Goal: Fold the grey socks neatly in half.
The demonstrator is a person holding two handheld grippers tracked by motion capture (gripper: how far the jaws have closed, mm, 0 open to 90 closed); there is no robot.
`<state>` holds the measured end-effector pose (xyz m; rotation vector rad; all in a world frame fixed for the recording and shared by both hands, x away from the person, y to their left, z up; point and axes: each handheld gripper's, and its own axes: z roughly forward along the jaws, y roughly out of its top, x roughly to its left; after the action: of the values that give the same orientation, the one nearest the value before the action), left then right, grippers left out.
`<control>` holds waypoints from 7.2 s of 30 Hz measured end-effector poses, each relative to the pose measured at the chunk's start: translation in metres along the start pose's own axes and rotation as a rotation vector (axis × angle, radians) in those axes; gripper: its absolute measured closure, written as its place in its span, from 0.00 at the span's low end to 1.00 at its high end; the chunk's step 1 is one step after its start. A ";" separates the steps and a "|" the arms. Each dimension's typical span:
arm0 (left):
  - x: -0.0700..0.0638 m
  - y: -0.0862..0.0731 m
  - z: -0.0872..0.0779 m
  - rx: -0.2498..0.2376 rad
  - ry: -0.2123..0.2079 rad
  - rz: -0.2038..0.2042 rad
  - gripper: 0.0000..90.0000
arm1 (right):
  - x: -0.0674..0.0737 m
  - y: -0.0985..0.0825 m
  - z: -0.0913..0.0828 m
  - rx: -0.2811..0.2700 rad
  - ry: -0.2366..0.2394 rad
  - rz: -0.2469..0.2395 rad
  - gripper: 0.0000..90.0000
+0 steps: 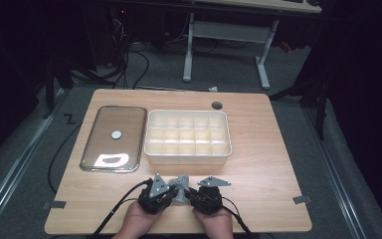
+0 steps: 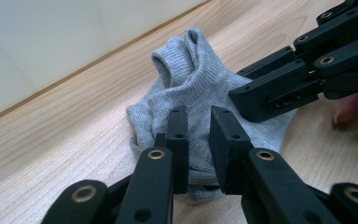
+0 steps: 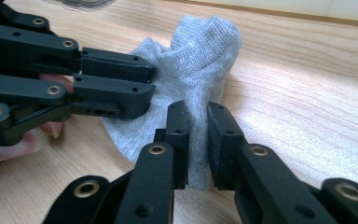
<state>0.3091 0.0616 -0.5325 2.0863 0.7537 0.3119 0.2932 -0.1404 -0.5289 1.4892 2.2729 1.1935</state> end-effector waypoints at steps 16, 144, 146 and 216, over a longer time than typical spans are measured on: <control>0.000 0.001 0.001 -0.002 -0.018 0.004 0.89 | 0.012 0.012 -0.015 -0.053 0.066 -0.052 0.90; -0.015 0.003 0.005 0.054 -0.085 0.007 0.98 | 0.020 0.007 -0.018 -0.098 -0.072 -0.197 0.99; -0.015 0.003 0.006 0.064 -0.094 0.000 0.98 | 0.019 0.005 -0.017 -0.095 -0.071 -0.194 1.00; 0.003 0.016 0.012 -0.073 -0.016 -0.052 1.00 | 0.016 -0.008 -0.008 -0.115 -0.054 -0.202 1.00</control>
<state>0.3228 0.0489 -0.5269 1.9947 0.7747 0.2895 0.2754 -0.1331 -0.5252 1.2039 2.2169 1.1879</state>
